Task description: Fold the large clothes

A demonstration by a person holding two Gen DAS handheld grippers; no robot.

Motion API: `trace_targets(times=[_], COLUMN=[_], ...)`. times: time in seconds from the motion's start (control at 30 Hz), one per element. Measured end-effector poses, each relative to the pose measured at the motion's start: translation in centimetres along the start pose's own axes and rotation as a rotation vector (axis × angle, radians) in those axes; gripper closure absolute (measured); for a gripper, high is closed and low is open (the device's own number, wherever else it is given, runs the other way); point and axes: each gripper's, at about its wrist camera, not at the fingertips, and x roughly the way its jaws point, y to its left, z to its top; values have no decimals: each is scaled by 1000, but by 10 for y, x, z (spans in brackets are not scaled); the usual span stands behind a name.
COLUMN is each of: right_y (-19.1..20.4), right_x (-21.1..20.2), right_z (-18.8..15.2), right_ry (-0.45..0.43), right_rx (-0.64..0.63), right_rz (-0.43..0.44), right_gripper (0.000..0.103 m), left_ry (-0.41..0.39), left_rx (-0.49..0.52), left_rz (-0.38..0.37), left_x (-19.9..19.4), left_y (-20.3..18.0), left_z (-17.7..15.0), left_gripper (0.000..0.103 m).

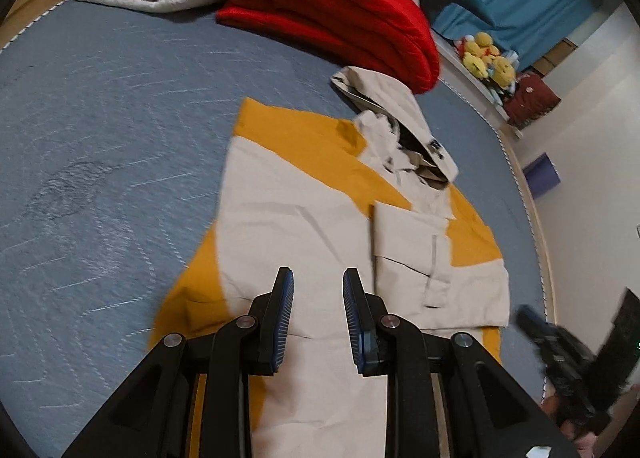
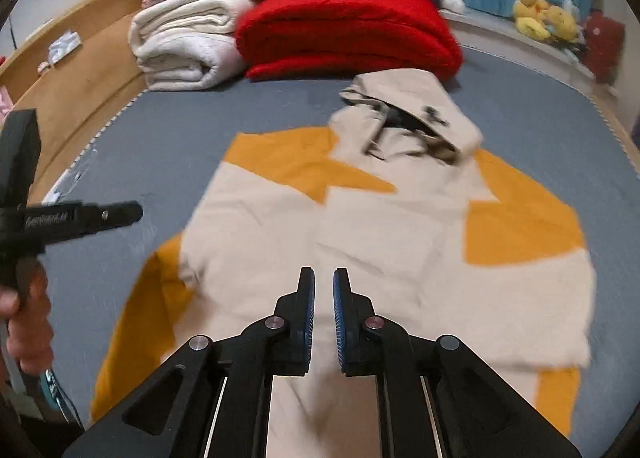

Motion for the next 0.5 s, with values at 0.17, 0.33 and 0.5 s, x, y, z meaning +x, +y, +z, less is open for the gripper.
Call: trace_targets(times=[0.17,0.33,0.5], right_y=[-56,-116,-166], right_x=[-73,-77,-23], right_z=[-15,-33,-53], right_ry=[-108,-145,-27], right_rx=[159,390,584], right_rz=[-91,-51,-39], right_gripper=[72,68,68], left_ry=[15,9,3], left_rx=[61,170,302], left_rz=[-12,-31,-44], left_x=[23,47,70], left_y=[-30,-68,-104], left_z=[-13,-35,-59], left_gripper=[80,82,82])
